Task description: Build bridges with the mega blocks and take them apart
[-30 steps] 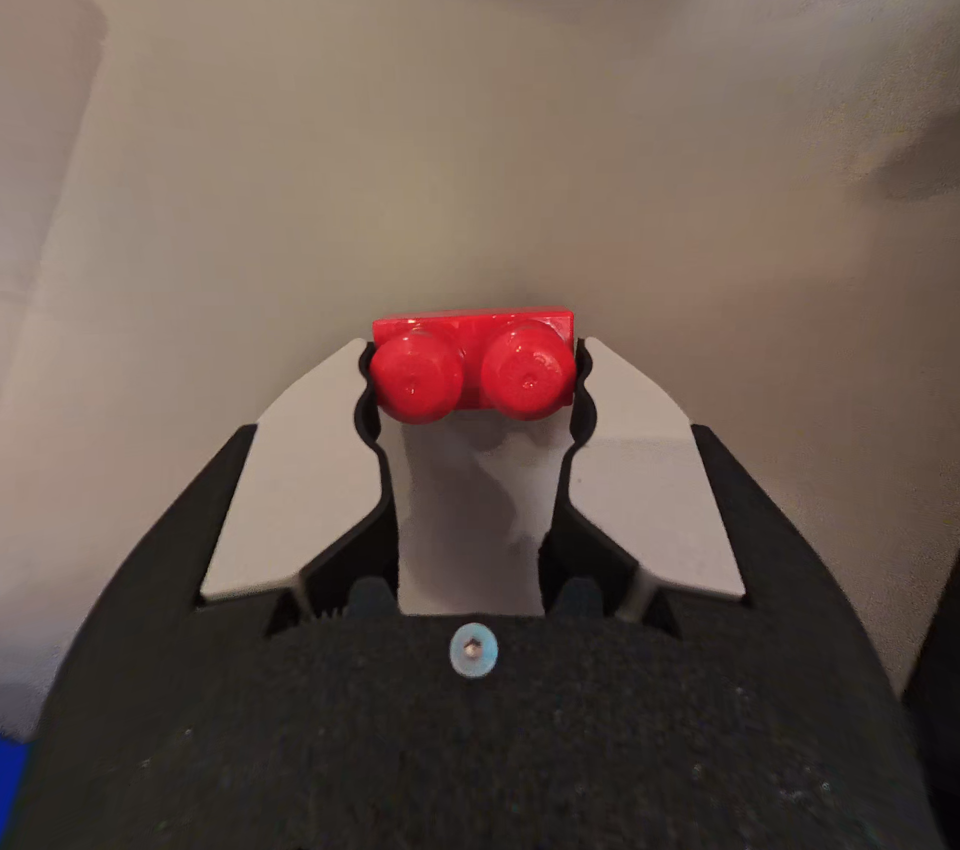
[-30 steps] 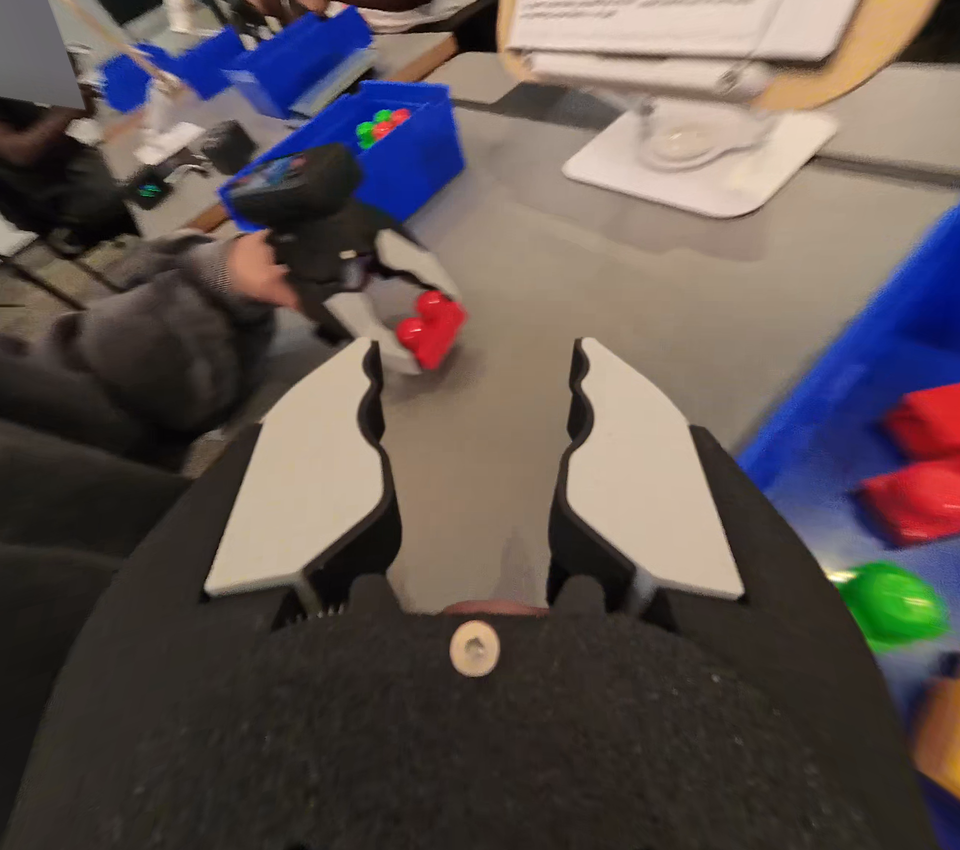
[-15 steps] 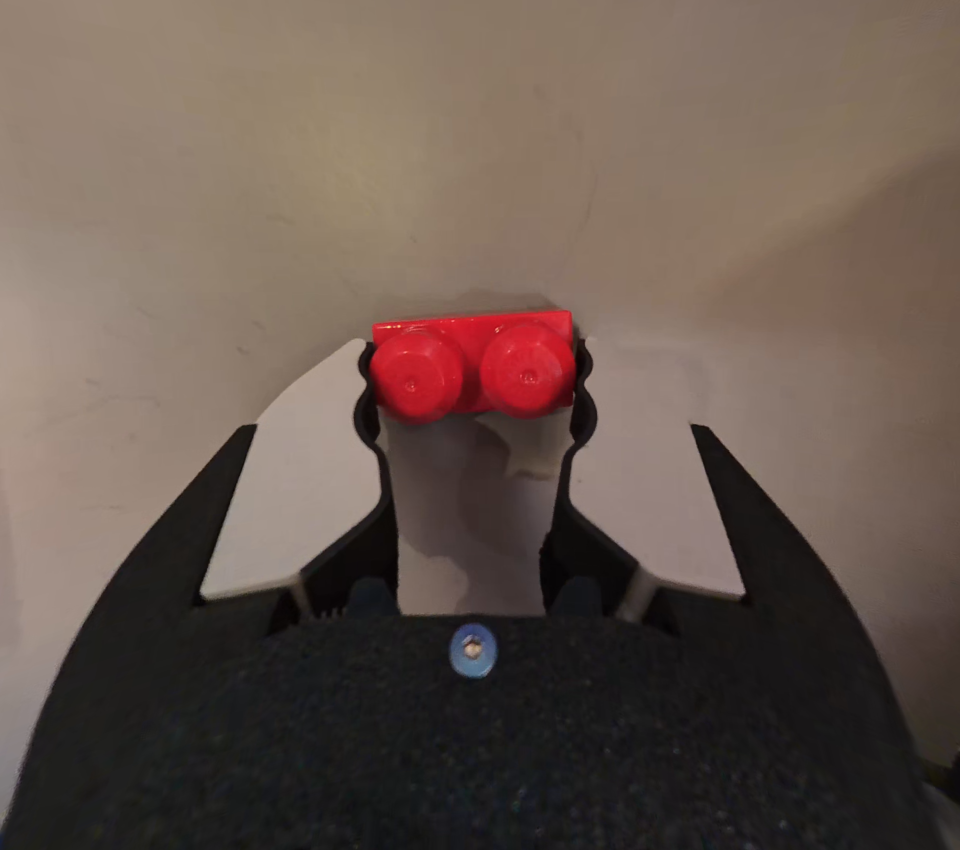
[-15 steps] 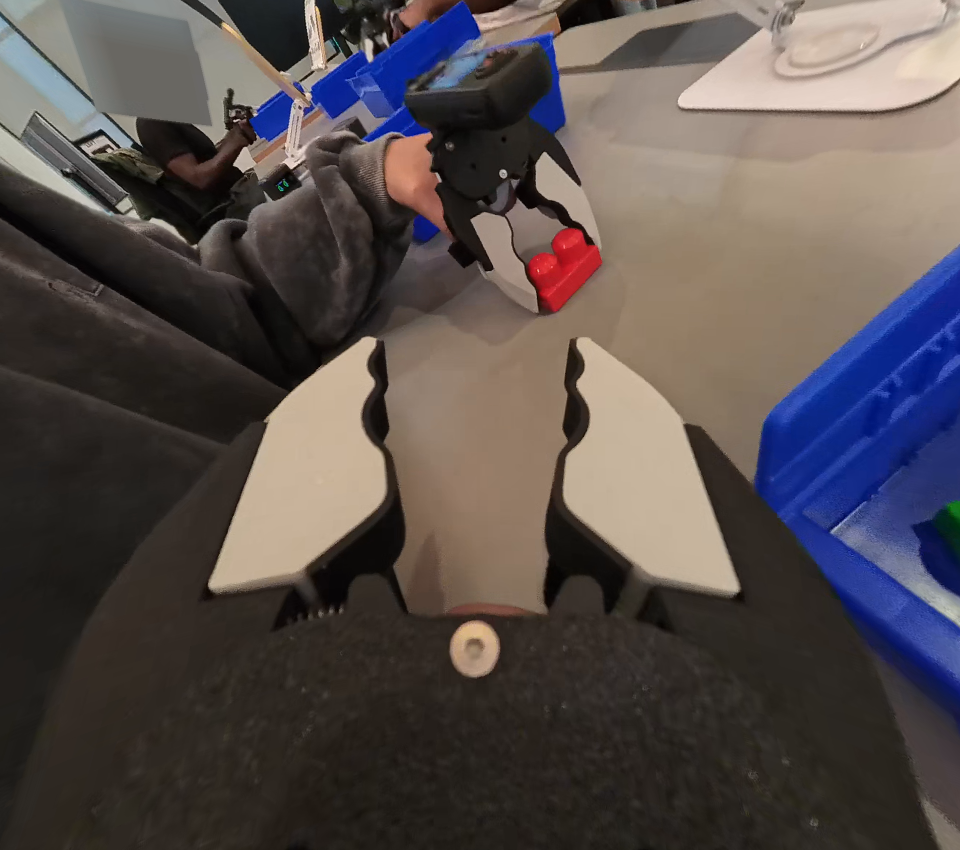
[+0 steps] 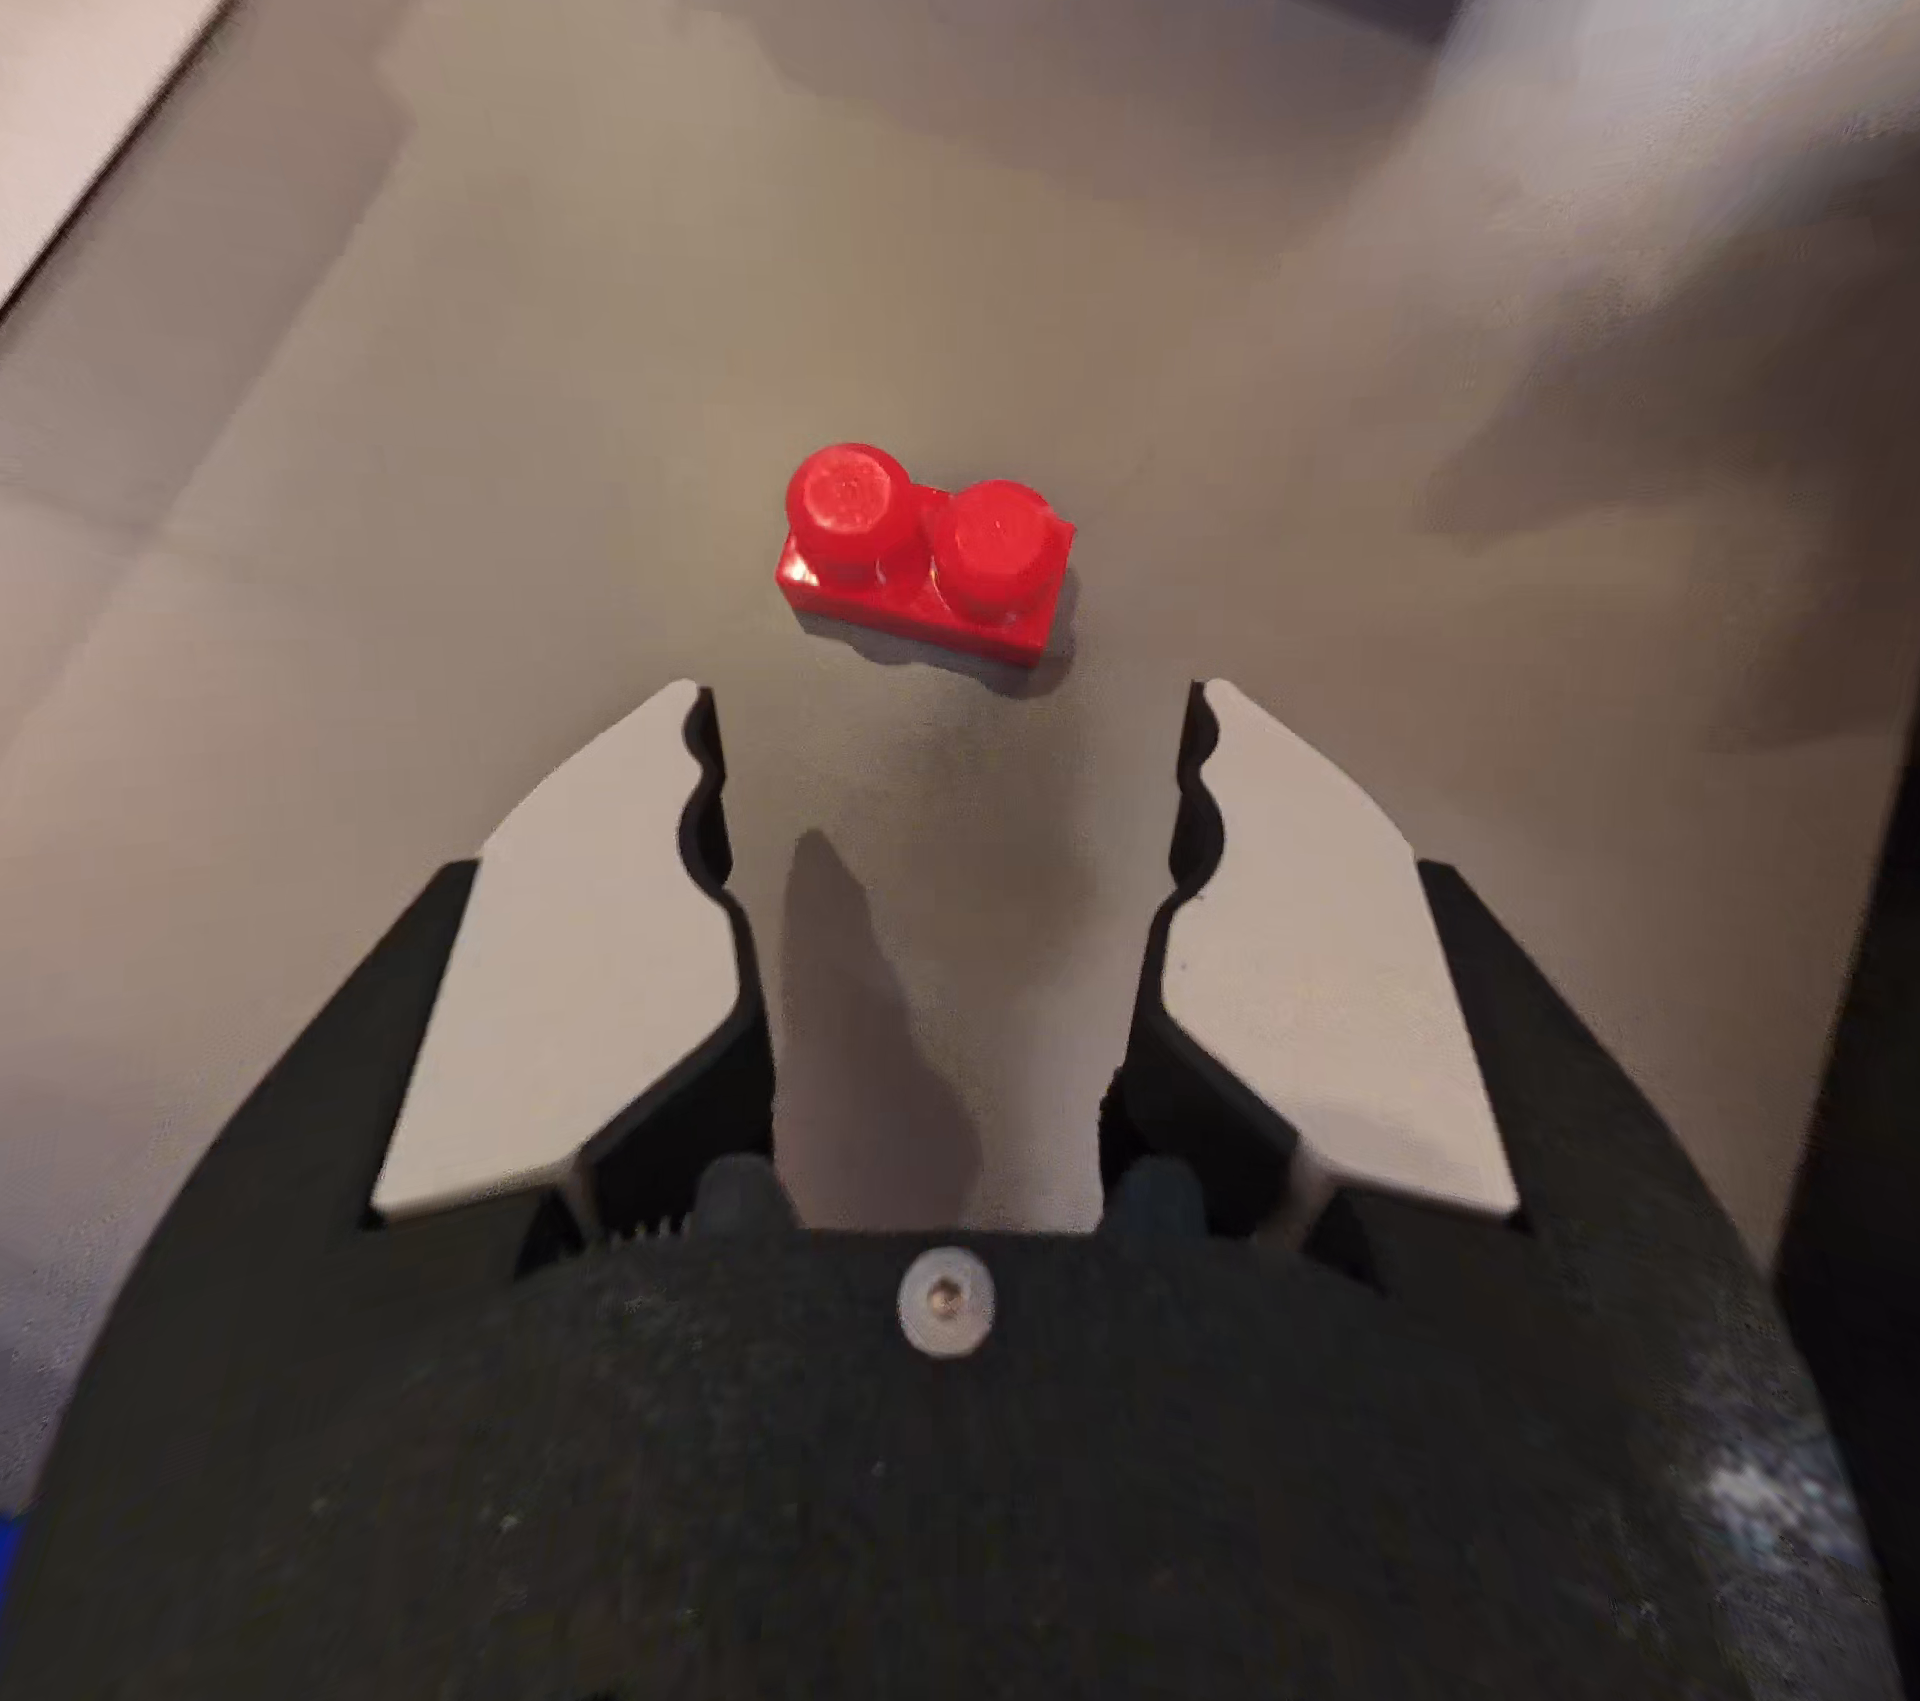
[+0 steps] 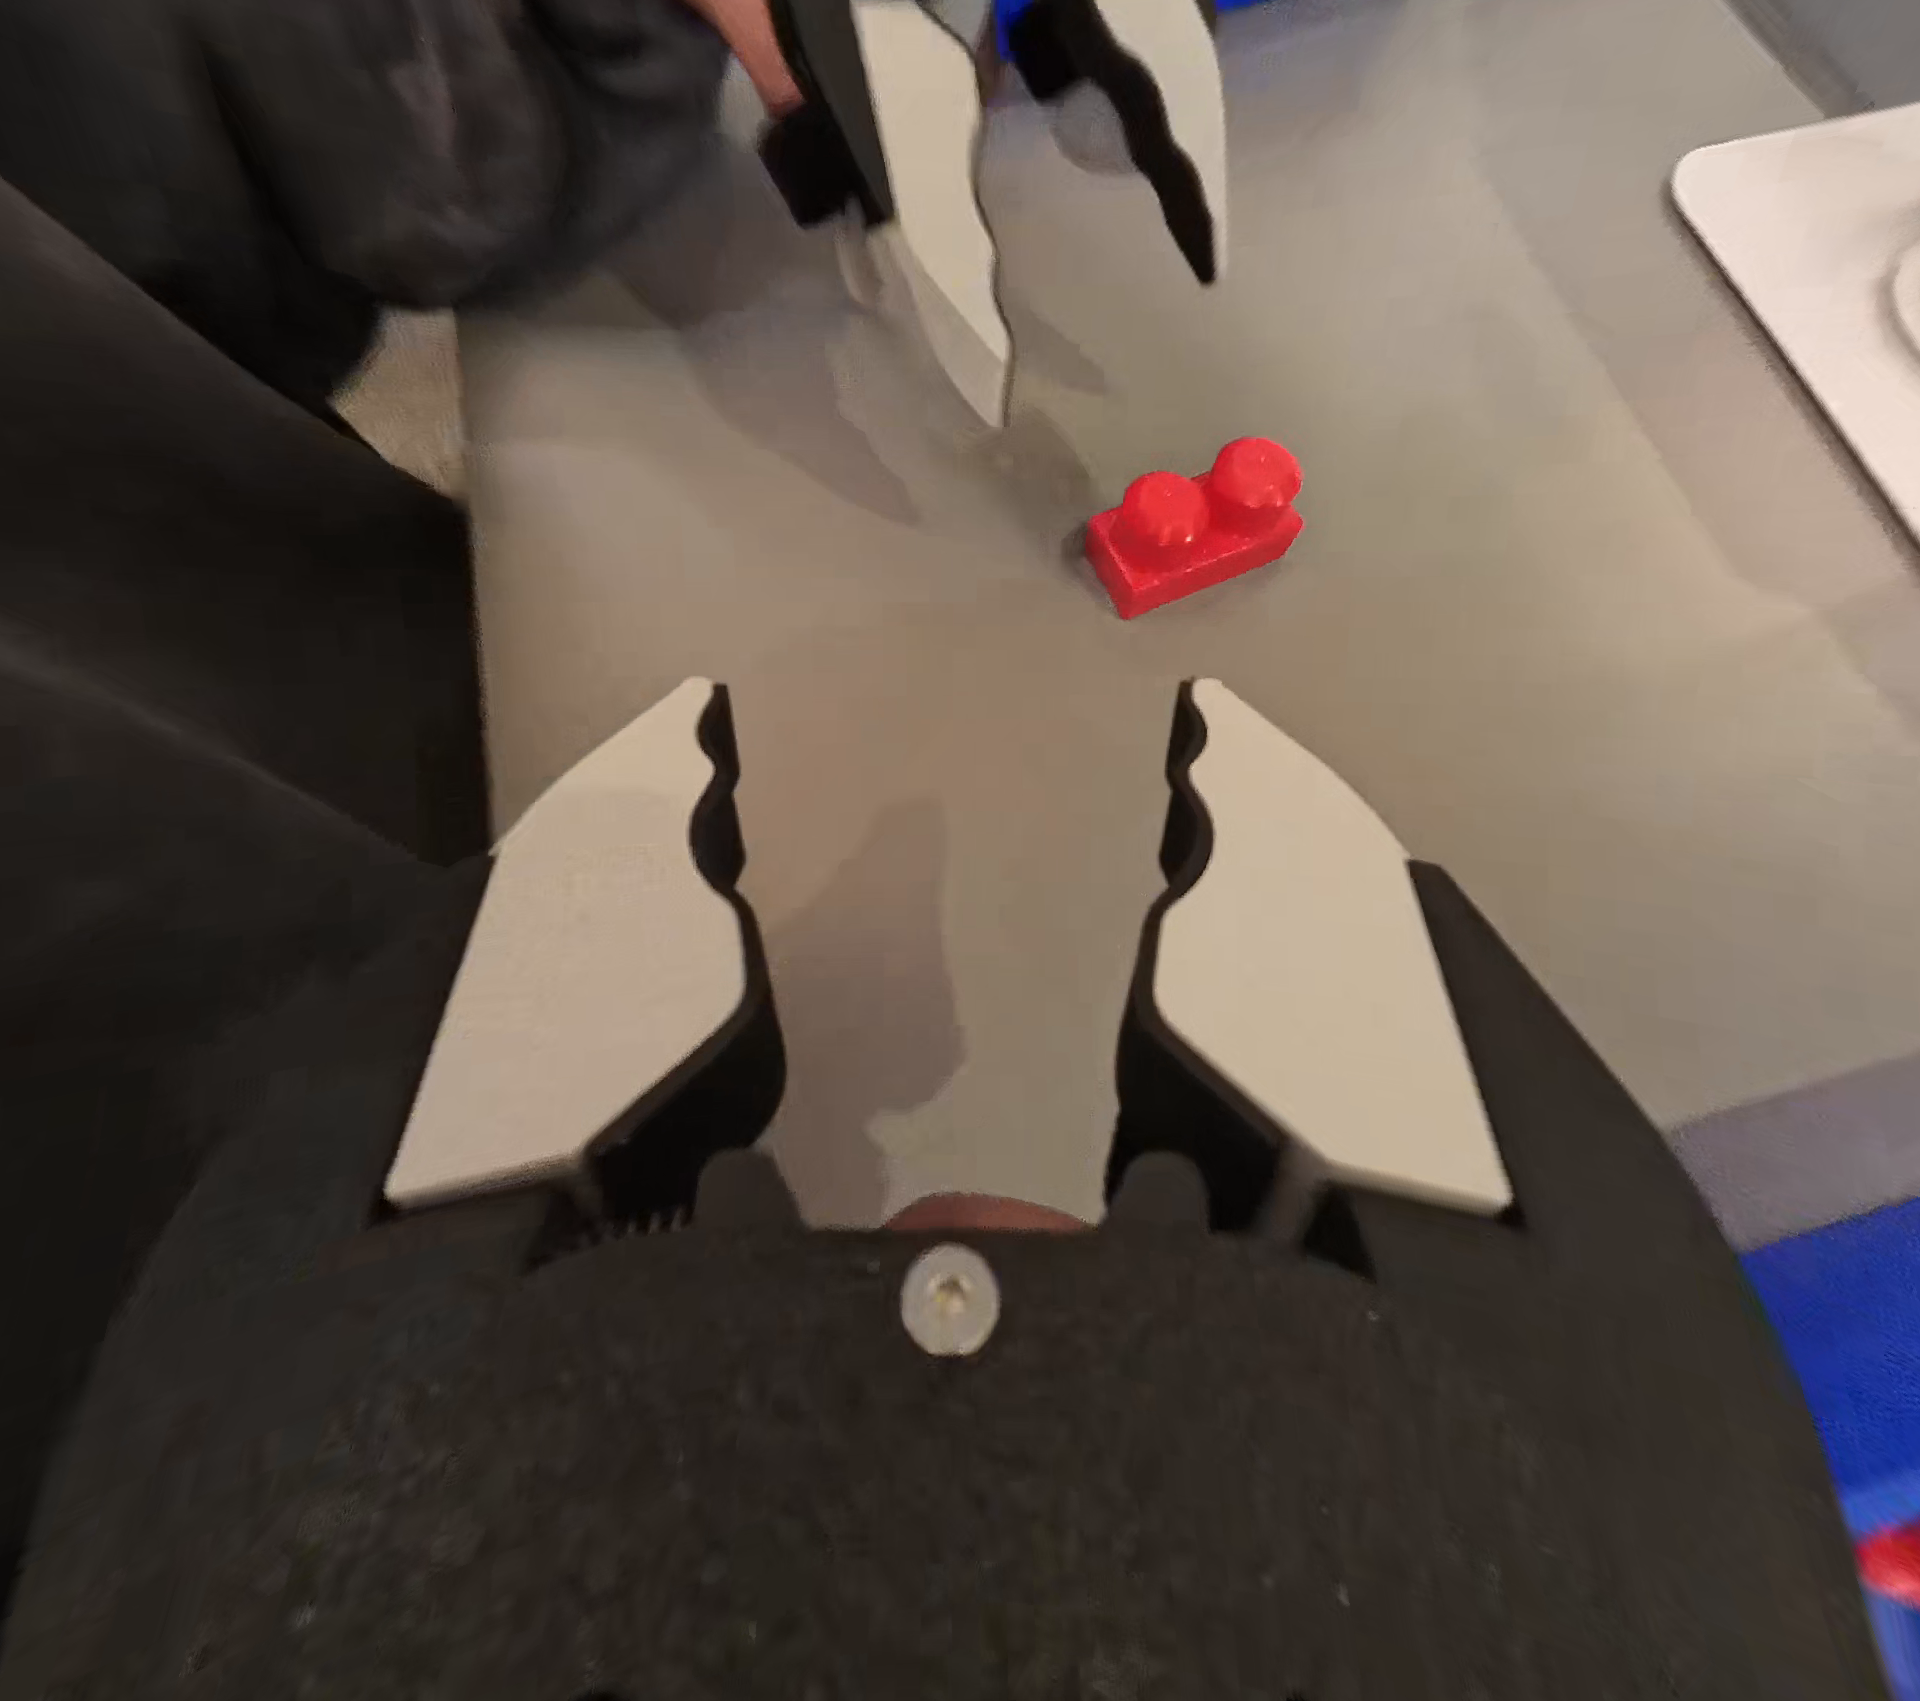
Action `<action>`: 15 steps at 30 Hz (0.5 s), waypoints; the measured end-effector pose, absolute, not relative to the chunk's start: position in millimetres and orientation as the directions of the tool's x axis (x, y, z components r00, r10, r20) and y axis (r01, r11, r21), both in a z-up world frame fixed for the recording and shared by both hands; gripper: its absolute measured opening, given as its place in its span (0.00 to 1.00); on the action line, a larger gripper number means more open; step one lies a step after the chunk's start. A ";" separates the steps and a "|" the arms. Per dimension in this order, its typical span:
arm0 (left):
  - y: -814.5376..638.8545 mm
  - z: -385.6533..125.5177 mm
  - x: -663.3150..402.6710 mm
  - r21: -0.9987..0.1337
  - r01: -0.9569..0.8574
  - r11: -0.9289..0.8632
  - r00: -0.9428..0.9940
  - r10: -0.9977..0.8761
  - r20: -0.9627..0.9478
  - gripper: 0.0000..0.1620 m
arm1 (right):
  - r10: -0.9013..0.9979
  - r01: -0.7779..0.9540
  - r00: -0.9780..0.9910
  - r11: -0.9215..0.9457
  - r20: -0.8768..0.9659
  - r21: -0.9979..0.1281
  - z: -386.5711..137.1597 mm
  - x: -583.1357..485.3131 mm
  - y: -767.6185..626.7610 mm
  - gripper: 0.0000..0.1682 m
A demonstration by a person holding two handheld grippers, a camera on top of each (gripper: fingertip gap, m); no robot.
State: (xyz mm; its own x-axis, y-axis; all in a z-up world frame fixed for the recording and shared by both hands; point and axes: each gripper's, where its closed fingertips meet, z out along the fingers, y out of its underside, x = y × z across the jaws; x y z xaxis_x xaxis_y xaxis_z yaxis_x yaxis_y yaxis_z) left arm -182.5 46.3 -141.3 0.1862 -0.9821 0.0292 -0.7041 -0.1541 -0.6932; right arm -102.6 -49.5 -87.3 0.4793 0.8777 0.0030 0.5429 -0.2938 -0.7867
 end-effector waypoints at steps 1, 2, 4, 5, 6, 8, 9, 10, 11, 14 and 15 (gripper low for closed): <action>39.7 -135.0 -189.0 -0.733 -0.652 -0.195 0.217 -0.974 0.065 0.50 | 0.892 0.593 0.451 -0.276 0.028 -0.757 -91.5 -108.4 -40.8 0.47; 30.9 -129.6 -195.3 -0.765 -0.602 -0.231 0.233 -0.966 0.108 0.50 | 0.905 0.642 0.423 -0.264 0.045 -0.720 -96.7 -113.8 -31.7 0.47; 13.6 -123.1 -207.9 -0.804 -0.519 -0.291 0.255 -0.950 0.179 0.49 | 0.926 0.730 0.370 -0.238 0.078 -0.640 -107.5 -123.9 -11.8 0.48; 4.4 -121.8 -213.5 -0.815 -0.487 -0.315 0.258 -0.943 0.210 0.49 | 0.934 0.769 0.344 -0.222 0.096 -0.599 -113.2 -128.4 -1.6 0.47; -5.1 -122.1 -218.6 -0.820 -0.464 -0.336 0.259 -0.936 0.237 0.49 | 0.941 0.807 0.321 -0.212 0.108 -0.551 -119.5 -131.5 7.6 0.45; -20.1 -125.9 -227.7 -0.824 -0.435 -0.363 0.276 -0.925 0.261 0.49 | 0.954 0.879 0.266 -0.182 0.138 -0.441 -131.3 -136.3 23.6 0.45; -27.0 -128.6 -231.1 -0.826 -0.426 -0.370 0.283 -0.921 0.267 0.49 | 0.959 0.908 0.231 -0.151 0.165 -0.391 -136.7 -137.6 32.1 0.45; -34.2 -131.8 -234.0 -0.824 -0.422 -0.377 0.286 -0.918 0.273 0.49 | 0.964 0.929 0.194 -0.121 0.183 -0.350 -141.9 -139.2 40.1 0.45; -41.2 -134.8 -236.1 -0.823 -0.420 -0.382 0.286 -0.917 0.279 0.49 | 0.969 0.943 0.164 -0.098 0.186 -0.319 -147.3 -141.4 47.0 0.46; -60.0 -146.2 -241.8 -0.810 -0.437 -0.391 0.274 -0.916 0.294 0.49 | 0.990 0.969 0.106 -0.081 0.097 -0.233 -168.0 -144.9 55.8 0.46; -64.4 -150.0 -243.8 -0.804 -0.447 -0.392 0.272 -0.916 0.295 0.49 | 0.994 0.974 0.096 -0.082 0.058 -0.210 -174.4 -145.9 57.1 0.45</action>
State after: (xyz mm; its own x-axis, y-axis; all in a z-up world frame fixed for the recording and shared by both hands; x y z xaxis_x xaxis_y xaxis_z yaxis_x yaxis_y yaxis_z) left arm -243.8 -64.4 -150.0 0.2723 -0.9160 0.2946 -0.4474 -0.3916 -0.8041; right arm -145.9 57.1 -174.4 0.0960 0.9937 0.0584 0.9742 -0.0818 -0.2105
